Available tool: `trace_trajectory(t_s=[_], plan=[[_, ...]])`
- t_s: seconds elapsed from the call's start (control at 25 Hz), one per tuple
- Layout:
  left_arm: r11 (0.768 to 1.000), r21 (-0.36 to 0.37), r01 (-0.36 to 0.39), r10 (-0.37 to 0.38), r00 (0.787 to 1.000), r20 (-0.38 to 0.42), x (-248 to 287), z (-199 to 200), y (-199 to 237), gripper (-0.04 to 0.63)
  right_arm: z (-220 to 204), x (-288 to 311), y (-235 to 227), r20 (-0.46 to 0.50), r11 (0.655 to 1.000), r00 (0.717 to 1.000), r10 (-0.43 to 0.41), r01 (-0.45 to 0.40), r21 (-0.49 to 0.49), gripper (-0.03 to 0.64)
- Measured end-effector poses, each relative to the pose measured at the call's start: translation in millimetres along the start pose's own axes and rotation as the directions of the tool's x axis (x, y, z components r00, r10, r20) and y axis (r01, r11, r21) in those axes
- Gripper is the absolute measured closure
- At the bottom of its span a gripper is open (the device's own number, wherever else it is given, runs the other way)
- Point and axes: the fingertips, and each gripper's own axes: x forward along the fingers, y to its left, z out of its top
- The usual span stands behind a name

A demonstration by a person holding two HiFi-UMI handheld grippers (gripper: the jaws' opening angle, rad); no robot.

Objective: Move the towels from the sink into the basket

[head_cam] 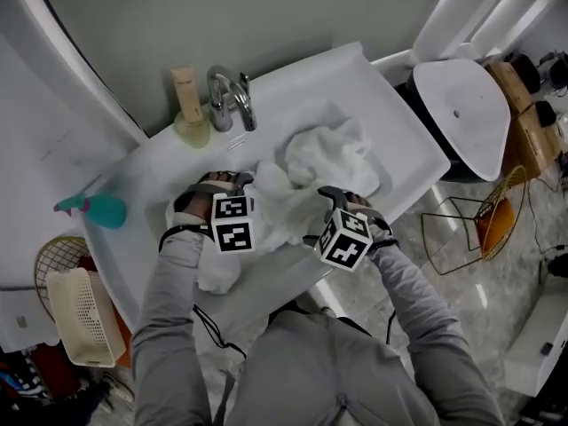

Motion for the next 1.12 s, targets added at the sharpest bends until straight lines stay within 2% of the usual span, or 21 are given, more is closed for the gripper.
trace_trajectory(t_s=[0.12,0.32,0.56,0.68,0.8,1.0,1.12], plan=[[0.996,0.068,0.052,-0.051,0.999,-0.010,22.2,2.5,5.5,0.143,-8.9,15.5,-1.4,-0.075,0.999,0.997,0.009,-0.011,-0.030,0.156],[0.984,0.149,0.098,-0.097,0.995,-0.011,55.3,15.8,11.5,0.123,-16.3,34.7,-4.0,-0.156,0.998,0.987,0.028,-0.037,-0.056,0.155],[0.945,0.263,0.195,-0.178,0.980,-0.087,95.8,20.5,1.8,0.087,-26.3,57.6,0.0,-0.252,0.995,0.966,0.059,-0.077,-0.060,0.156],[0.927,0.290,0.237,-0.209,0.970,-0.124,111.6,17.6,-6.0,0.083,-28.8,71.2,-1.1,-0.302,0.994,0.951,0.064,-0.089,-0.069,0.156],[0.920,0.305,0.246,-0.209,0.966,-0.151,124.5,14.0,-9.0,0.083,-31.0,84.7,-3.6,-0.343,0.992,0.936,0.072,-0.103,-0.072,0.156],[0.905,0.321,0.280,-0.234,0.957,-0.172,128.8,14.9,-11.8,0.084,-35.4,100.9,-7.7,-0.354,0.990,0.932,0.075,-0.113,-0.086,0.164],[0.895,0.346,0.281,-0.235,0.957,-0.169,128.7,15.5,-14.4,0.115,-36.8,102.6,-5.8,-0.354,0.987,0.933,0.062,-0.111,-0.119,0.223]])
